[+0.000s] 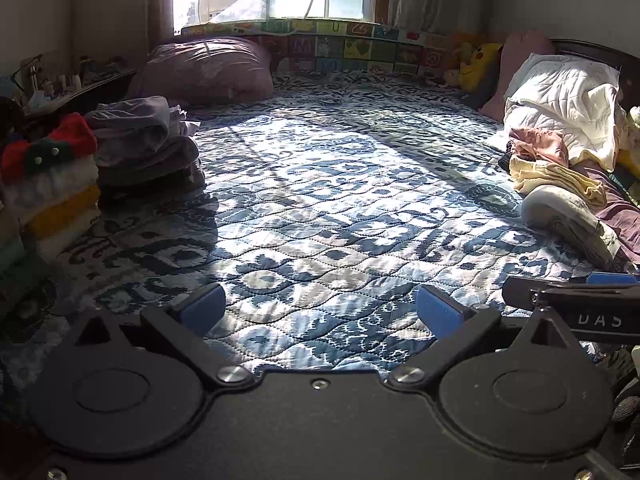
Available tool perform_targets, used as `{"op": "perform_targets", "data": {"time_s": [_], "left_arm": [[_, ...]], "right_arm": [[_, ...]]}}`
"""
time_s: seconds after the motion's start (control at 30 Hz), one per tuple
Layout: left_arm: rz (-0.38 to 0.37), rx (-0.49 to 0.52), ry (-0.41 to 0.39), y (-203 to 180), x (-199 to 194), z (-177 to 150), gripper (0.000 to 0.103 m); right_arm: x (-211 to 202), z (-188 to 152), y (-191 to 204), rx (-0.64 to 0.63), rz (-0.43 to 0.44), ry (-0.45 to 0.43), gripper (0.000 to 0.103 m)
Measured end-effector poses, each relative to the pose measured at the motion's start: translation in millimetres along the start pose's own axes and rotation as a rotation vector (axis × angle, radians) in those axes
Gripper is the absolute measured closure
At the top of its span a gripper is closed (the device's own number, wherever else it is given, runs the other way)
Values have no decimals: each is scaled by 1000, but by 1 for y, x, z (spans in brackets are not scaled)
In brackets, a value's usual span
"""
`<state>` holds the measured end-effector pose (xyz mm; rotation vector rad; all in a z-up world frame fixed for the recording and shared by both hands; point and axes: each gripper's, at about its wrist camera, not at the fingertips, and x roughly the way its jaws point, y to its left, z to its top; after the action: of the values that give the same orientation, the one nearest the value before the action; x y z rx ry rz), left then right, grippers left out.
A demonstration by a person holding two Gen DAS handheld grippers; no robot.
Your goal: Fold clothes
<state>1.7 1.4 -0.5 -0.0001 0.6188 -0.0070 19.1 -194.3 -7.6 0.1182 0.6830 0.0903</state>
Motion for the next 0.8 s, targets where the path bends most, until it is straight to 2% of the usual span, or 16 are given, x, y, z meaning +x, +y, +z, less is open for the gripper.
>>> {"op": "perform_targets", "data": {"time_s": [0.27,0.33,0.43,0.67,0.8], "left_arm": [[-3,-3,19,-2,-1,1,0],[-15,4,20,-15,7,14,0],[-46,-14,-7,1,-6,-2,0],[-61,-30,5,1,-3,0,0],[-62,-18,-26,-1,-4,1,0]], "right_arm": [[-2,2,-2,-10,0,2,0],[-1,0,1,-10,5,-1,0],[-3,0,0,-3,13,-9,0],[-4,0,3,-23,-10,-17,0],[-5,1,4,-27,-15,-20,0]]}}
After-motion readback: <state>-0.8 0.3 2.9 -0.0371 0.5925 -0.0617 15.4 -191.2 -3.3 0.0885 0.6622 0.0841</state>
